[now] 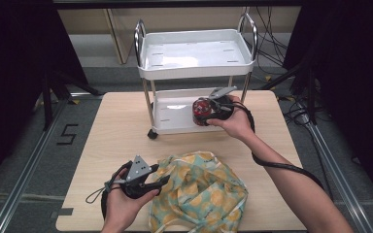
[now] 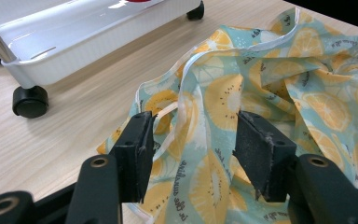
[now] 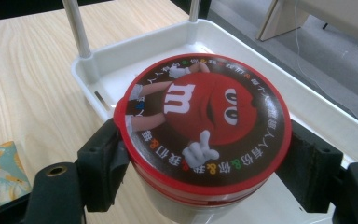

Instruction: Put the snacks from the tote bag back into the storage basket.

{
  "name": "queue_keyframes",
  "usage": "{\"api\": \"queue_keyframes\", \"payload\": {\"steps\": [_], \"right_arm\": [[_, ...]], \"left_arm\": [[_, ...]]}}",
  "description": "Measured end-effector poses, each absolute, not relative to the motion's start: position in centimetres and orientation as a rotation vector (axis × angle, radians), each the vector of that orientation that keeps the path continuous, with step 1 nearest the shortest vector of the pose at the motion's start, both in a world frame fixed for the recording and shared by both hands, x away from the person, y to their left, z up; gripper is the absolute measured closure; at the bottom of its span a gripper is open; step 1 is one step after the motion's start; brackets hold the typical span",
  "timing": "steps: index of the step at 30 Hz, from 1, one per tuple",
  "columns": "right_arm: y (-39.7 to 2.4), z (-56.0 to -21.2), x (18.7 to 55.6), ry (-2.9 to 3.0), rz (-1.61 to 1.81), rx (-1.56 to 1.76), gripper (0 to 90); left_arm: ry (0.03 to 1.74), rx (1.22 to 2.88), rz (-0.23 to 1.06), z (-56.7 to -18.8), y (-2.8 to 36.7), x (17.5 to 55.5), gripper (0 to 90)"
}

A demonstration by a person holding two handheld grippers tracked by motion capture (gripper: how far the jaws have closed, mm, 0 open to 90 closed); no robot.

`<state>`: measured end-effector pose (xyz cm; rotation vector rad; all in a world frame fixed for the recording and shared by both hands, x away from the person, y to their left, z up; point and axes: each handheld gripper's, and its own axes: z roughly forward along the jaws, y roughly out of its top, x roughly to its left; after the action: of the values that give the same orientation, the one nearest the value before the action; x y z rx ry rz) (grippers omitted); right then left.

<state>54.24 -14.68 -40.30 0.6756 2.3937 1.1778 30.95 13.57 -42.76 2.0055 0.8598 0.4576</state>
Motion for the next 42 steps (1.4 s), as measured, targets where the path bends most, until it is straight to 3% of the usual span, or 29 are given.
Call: {"api": "queue_keyframes", "payload": {"steps": [42], "right_arm": [[-13.8, -41.6, 55.6, 2.405, 1.166, 0.730, 26.2]], "left_arm": [[0.890, 1.980, 0.436, -43.0, 13.4, 30.8, 46.4]]}}
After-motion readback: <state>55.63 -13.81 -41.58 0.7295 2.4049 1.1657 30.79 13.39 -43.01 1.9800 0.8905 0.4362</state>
